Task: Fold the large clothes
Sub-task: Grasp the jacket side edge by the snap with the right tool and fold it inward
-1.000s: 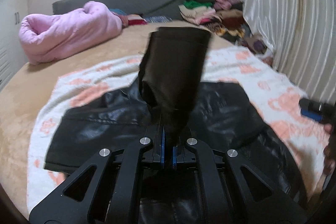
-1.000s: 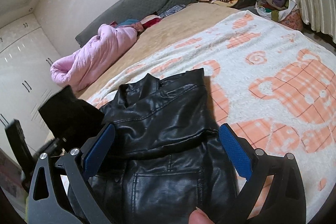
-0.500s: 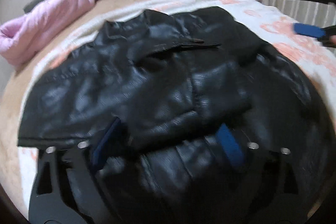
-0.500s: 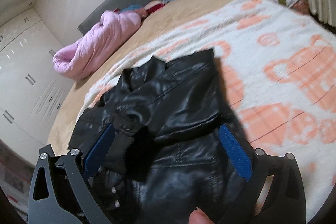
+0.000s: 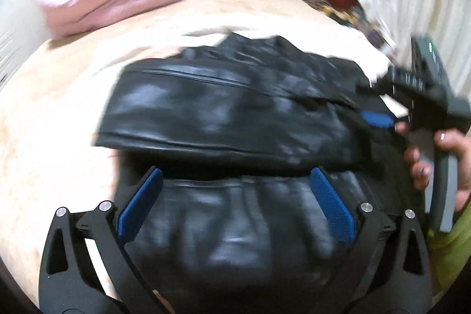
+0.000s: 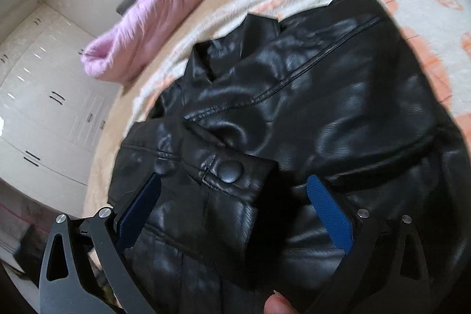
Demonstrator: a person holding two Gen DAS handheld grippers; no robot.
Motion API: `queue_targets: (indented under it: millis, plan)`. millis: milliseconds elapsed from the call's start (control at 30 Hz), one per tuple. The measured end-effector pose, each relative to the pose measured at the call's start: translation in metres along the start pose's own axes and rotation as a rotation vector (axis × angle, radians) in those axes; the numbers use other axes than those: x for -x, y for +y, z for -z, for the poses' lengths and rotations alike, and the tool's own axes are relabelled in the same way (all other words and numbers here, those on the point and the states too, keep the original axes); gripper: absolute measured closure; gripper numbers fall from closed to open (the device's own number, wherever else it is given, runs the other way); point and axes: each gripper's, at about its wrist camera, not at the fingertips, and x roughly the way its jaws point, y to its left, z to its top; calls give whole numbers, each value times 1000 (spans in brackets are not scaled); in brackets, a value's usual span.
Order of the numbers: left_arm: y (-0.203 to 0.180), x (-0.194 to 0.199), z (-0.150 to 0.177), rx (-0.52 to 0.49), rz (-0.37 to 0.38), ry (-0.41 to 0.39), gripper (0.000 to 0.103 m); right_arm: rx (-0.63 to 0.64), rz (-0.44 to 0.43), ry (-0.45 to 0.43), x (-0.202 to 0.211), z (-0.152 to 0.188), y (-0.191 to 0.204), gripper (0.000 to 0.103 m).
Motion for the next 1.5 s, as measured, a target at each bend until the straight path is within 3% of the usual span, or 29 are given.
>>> queue_targets:
  millis: [33, 67, 100, 133, 167, 300, 467, 633, 867, 1267, 1500]
  plan:
    - [9, 4, -2, 20, -12, -11, 9, 22, 21, 0, -3, 0, 5, 12]
    - [18, 8, -3, 41, -21, -20, 9, 61, 34, -2, -7, 1, 13, 32]
    - [29, 13, -4, 70, -33, -33, 9, 102, 73, -8, -10, 1, 21, 43]
    - [38, 17, -5, 92, -44, -40, 9, 145, 71, -9, -11, 1, 30, 46]
    - [49, 21, -6, 125, -56, -49, 9, 165, 59, -16, -11, 1, 35, 61]
    - [74, 30, -6, 190, -70, -48, 9, 320, 58, -109, 9, -9, 70, 69]
    - [93, 36, -10, 255, -77, -63, 9, 538, 15, -260, 73, -45, 129, 72]
    - [98, 37, -20, 290, -53, -85, 9, 645, 83, -359, 131, -69, 140, 74]
    - [92, 19, -38, 283, -28, -77, 9, 571, 172, -296, 112, -70, 86, 74]
    - [79, -19, -84, 283, 38, -49, 10, 462, 218, -233, 85, -55, 36, 70]
    - [79, -36, -94, 306, 51, -38, 23, 465, 220, -222, 83, -49, 32, 69]
